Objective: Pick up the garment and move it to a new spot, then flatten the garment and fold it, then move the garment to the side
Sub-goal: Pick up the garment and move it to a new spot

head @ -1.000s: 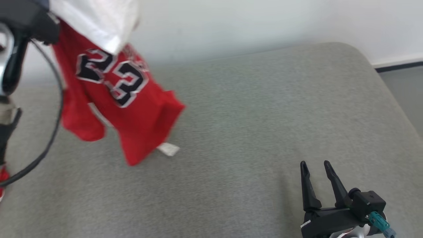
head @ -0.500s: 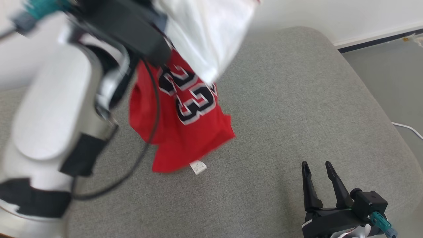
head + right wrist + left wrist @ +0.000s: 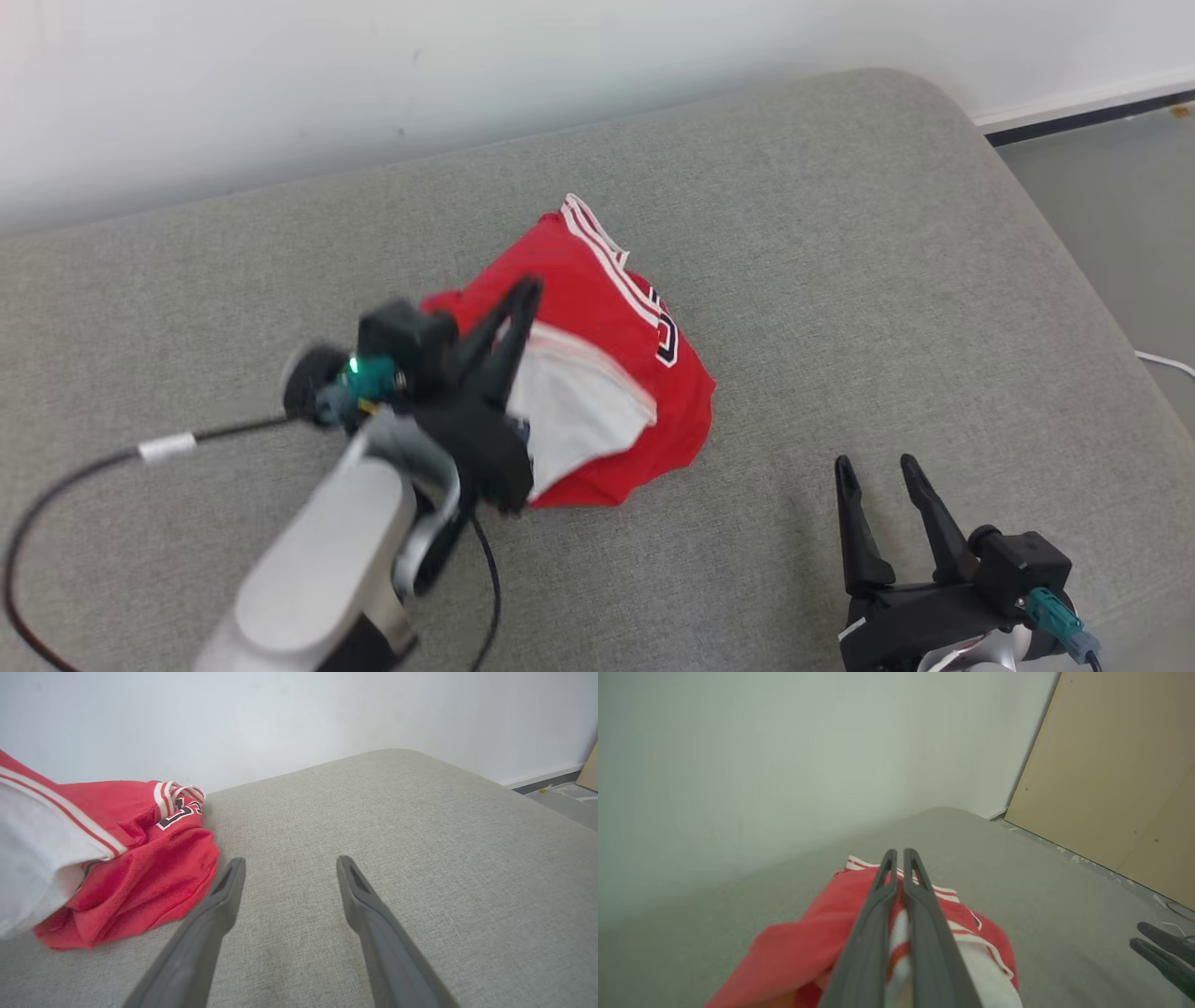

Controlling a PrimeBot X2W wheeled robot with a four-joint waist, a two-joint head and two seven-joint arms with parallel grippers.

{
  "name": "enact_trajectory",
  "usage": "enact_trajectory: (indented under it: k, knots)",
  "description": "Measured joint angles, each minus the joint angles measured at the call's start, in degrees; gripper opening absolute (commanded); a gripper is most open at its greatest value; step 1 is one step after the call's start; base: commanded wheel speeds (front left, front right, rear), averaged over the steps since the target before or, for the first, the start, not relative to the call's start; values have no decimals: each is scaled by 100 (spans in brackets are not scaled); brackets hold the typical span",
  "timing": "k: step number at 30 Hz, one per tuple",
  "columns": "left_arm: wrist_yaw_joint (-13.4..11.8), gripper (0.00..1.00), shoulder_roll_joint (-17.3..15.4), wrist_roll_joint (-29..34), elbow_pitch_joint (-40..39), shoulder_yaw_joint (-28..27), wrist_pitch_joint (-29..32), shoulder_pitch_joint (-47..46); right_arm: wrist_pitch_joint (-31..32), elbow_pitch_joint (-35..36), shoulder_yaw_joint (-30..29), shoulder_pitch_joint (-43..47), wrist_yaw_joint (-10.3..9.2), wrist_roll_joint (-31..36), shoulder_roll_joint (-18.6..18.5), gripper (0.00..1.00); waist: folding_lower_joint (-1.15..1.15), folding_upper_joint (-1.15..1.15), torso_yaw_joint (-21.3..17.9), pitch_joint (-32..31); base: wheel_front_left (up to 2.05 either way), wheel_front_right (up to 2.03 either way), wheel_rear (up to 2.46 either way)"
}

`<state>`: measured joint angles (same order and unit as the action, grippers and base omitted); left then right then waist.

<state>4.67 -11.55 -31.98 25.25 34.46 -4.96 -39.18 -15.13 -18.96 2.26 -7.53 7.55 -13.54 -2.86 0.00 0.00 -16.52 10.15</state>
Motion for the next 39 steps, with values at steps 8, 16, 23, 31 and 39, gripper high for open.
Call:
enact_trajectory:
  k: [8,16,23,31,39]
  knots:
    - [134,0,182,-22,915,275,-255,247,0,-83,58,-50,0,40,-1,100,0,0,41,-71,0,0,0]
    - [189,100,369,-31,1273,361,-639,-12,-1,-92,-7,73,0,109,1,100,0,0,152,-237,0,0,0]
    - [133,100,387,-26,1232,269,-853,-85,0,-42,-104,209,0,255,0,100,0,0,358,-417,0,0,0]
    - [-87,100,-1,82,814,36,-977,322,0,56,-149,397,0,414,-1,100,0,0,640,-697,0,0,0]
    - [-419,100,-482,313,-499,-895,-1009,1475,0,190,-179,515,0,506,1,100,-1,0,972,-909,0,0,0]
